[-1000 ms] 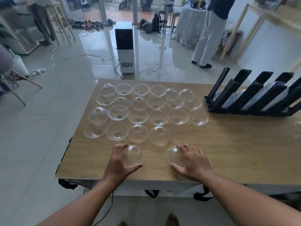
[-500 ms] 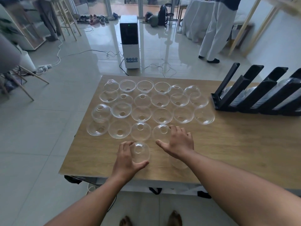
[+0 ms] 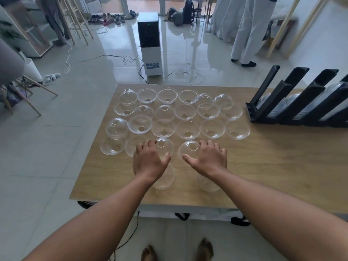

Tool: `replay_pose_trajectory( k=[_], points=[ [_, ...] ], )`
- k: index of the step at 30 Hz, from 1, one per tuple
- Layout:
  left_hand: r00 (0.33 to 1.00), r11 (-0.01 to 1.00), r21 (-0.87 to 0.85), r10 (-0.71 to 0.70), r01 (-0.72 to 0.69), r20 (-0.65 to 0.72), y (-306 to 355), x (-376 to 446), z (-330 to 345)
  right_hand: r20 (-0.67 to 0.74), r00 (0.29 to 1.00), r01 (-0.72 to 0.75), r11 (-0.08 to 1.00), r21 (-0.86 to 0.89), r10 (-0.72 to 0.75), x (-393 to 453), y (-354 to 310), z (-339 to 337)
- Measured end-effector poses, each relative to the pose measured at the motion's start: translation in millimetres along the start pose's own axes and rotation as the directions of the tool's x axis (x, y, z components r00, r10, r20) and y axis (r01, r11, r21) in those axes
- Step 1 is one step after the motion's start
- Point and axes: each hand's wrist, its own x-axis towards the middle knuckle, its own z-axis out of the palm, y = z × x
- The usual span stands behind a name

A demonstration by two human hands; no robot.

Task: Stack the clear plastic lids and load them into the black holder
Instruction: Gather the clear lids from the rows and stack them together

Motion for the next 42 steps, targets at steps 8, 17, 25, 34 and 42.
replay_pose_trajectory(
  k=[8, 17, 25, 34, 42],
  points=[
    [0.99, 0.961, 0.27, 0.017, -0.055, 0.139, 0.8, 33.3, 10.0, -0.102, 0.99, 0.097, 0.995, -0.012, -0.097, -42.2, 48.2, -29.3],
    [0.986, 0.96, 0.259, 0.071, -0.109, 0.152, -0.8, 39.0, 9.4, -0.16, 0.982, 0.114, 0.99, 0.089, -0.099, -88.9, 82.1, -14.7],
    [0.987, 0.991, 0.068, 0.107, -0.115, 0.119, 13.3, 22.2, -10.1, -0.077, 0.994, 0.092, 0.984, 0.149, -0.082, -93.2, 73.3, 12.7],
    [0.98, 0.981, -0.063, 0.179, -0.185, -0.086, -3.6, -41.5, -40.5, -0.061, 0.996, 0.073, 0.987, 0.146, -0.065, -82.4, 72.1, 22.2],
    [0.995, 0.984, -0.174, 0.062, -0.048, 0.078, -23.6, -76.2, -19.5, -0.014, 1.0, 0.028, 0.992, 0.119, -0.026, -74.2, 68.0, 23.4]
  ],
)
